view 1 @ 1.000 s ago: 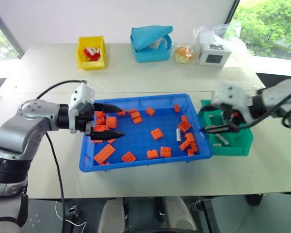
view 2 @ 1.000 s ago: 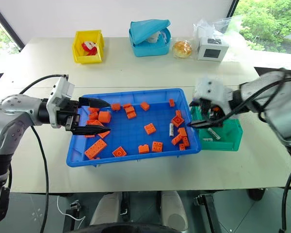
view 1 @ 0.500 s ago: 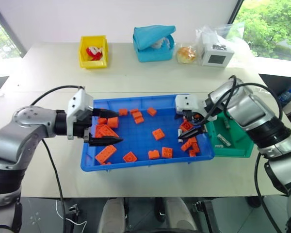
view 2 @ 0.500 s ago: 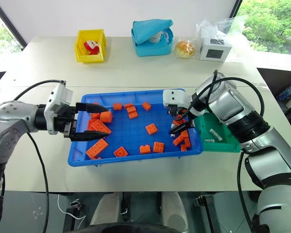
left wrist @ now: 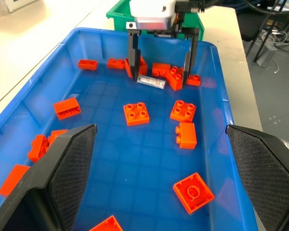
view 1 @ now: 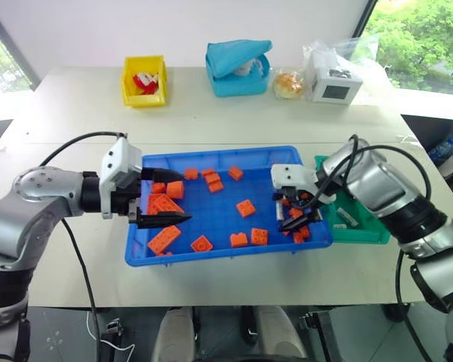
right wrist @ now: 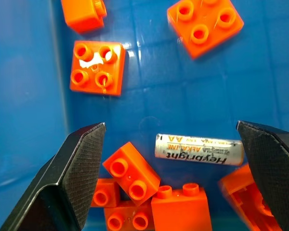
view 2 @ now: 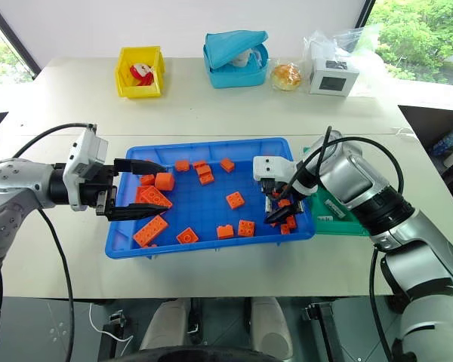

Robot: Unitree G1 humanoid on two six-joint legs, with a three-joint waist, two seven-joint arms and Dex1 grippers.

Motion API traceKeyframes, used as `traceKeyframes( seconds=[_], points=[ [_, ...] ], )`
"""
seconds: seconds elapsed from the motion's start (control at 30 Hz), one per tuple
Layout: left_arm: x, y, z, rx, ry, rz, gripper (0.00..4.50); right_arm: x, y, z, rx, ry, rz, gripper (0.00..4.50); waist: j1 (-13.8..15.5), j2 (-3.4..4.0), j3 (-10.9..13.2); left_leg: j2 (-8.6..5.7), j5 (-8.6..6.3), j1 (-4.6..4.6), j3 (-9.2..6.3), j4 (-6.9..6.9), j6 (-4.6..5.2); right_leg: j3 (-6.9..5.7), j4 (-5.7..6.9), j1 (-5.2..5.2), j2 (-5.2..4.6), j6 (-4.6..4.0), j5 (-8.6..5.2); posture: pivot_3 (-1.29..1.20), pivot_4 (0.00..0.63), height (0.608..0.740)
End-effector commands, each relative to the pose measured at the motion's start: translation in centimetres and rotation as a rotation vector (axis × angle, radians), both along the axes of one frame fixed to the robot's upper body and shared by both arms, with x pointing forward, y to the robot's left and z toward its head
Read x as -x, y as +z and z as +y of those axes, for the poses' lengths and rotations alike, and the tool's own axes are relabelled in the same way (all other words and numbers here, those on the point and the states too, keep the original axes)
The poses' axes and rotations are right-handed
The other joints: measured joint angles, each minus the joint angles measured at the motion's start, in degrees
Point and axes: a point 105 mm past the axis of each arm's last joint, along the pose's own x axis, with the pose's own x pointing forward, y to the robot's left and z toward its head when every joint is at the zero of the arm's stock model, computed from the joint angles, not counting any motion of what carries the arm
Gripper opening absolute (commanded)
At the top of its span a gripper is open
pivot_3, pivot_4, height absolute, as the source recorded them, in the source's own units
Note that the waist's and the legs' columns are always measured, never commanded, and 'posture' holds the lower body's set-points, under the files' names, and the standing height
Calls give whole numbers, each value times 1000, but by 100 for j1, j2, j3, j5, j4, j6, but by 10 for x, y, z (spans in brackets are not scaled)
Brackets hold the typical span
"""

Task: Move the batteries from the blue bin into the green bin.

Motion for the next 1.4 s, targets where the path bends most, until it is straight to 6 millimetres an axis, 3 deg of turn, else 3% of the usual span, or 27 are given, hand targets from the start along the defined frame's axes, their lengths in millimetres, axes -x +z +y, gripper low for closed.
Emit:
traceKeyframes(
  seconds=[0.03,0.43,0.5,0.57,0.6,0.7,0.8,0.87,0.97,1.07,1.2,1.3,1.4],
  points=[
    [2,10,0,-4,-13,-37,4500,-7,-5,-8,56,-8,-65,4461,6,0,0,0,0,0,0,1,0,0,0,1,0,-1,0,0,150,736],
    [-5,12,-4,2,-25,-54,4500,-10,-16,-20,132,52,-120,4461,17,-8,-5,-3,0,6,-2,5,-1,0,-2,15,-3,-2,-1,0,150,736],
    [-6,13,-4,1,-25,-57,4500,-8,-15,-16,113,58,-114,3708,18,-10,-6,-3,0,6,-2,6,-1,0,-2,17,-4,-2,-1,0,150,736],
    [-6,13,-4,1,-27,-58,4500,-4,-11,-10,73,60,-103,2569,19,-10,-6,-3,0,6,-2,6,-1,0,-2,17,-4,-2,-1,0,150,736],
    [-6,13,-4,1,-27,-58,4500,-3,-8,-7,49,52,-95,2261,18,-10,-6,-3,0,6,-2,6,-1,0,-2,17,-4,-2,-1,0,150,736],
    [-6,12,-4,0,-31,-56,4500,1,9,3,-50,15,-86,2261,15,-9,-6,-3,0,6,-2,5,-1,0,-1,15,-3,-1,-1,0,150,736],
    [-6,9,-2,0,-28,-49,4500,9,43,13,-232,-30,-89,2261,9,-7,-4,-2,0,4,-2,5,-1,0,3,9,-2,7,4,0,150,736],
    [-6,8,1,-3,-18,-44,4500,14,69,10,-342,-101,-90,2261,2,-5,-3,-1,0,4,-2,4,-1,0,5,5,-2,9,5,0,150,736],
    [-9,7,6,-4,1,-40,4500,17,99,-10,-435,-232,-126,2261,12,-6,-3,0,0,5,-4,2,0,-2,6,6,-1,9,5,0,150,736],
    [-12,6,14,-5,22,-31,4500,17,118,-66,-446,-456,-222,2261,74,-6,-3,-2,0,2,-5,2,-1,-3,-2,8,-7,-8,-4,0,150,736],
    [-17,2,20,-10,42,-27,4500,27,105,-119,-341,-621,-288,2261,120,-8,-4,-6,-4,2,2,0,5,-1,-14,9,-12,-9,-6,0,150,736],
    [-21,1,21,-7,53,-28,4500,29,95,-142,-309,-716,-312,2261,62,-6,-4,-5,-4,5,3,0,5,2,-8,7,-9,-8,-5,0,150,736],
    [-23,4,21,-2,55,-33,4500,30,80,-149,-309,-746,-304,3650,-3,-5,-4,-4,-3,10,-1,0,5,3,-2,11,-4,-7,-4,0,150,736]
  ],
)
